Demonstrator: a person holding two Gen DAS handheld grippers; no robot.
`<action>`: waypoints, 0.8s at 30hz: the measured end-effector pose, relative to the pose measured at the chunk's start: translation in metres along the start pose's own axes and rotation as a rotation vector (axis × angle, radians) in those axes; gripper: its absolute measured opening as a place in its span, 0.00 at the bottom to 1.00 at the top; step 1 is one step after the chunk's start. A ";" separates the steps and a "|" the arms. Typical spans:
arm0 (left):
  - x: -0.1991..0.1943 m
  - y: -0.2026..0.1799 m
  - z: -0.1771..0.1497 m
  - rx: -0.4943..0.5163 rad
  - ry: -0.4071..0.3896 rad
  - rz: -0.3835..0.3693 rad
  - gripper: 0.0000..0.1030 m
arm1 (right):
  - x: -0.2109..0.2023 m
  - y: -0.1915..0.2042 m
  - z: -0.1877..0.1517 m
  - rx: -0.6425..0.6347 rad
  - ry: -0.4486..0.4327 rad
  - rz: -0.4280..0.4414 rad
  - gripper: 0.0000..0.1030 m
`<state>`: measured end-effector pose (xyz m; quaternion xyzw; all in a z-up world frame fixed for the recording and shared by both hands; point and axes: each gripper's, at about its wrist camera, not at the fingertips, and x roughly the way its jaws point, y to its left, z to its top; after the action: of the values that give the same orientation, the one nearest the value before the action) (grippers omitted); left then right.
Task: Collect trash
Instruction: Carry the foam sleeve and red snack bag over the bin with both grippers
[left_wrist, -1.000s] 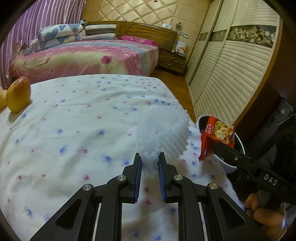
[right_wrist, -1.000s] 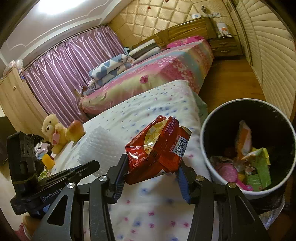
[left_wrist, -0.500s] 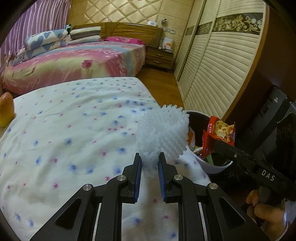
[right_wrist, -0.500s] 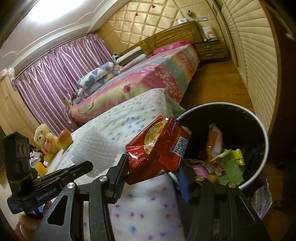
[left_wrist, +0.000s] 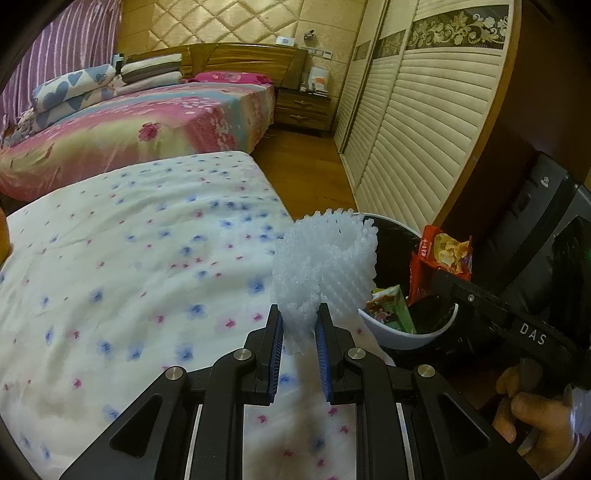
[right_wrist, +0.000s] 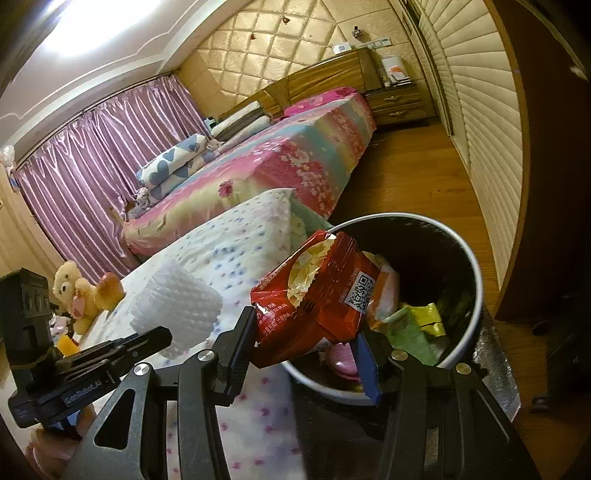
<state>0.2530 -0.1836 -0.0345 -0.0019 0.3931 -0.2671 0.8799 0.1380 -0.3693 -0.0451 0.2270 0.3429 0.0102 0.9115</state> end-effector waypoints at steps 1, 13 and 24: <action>0.002 -0.002 0.001 0.004 0.002 -0.001 0.15 | 0.000 -0.002 0.001 0.000 0.001 -0.004 0.49; 0.023 -0.022 0.013 0.039 0.020 -0.012 0.16 | 0.005 -0.024 0.009 -0.006 0.023 -0.042 0.49; 0.040 -0.040 0.023 0.063 0.043 -0.020 0.16 | 0.011 -0.038 0.016 -0.006 0.043 -0.060 0.49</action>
<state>0.2719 -0.2410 -0.0375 0.0278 0.4030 -0.2882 0.8682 0.1516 -0.4081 -0.0573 0.2138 0.3689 -0.0113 0.9045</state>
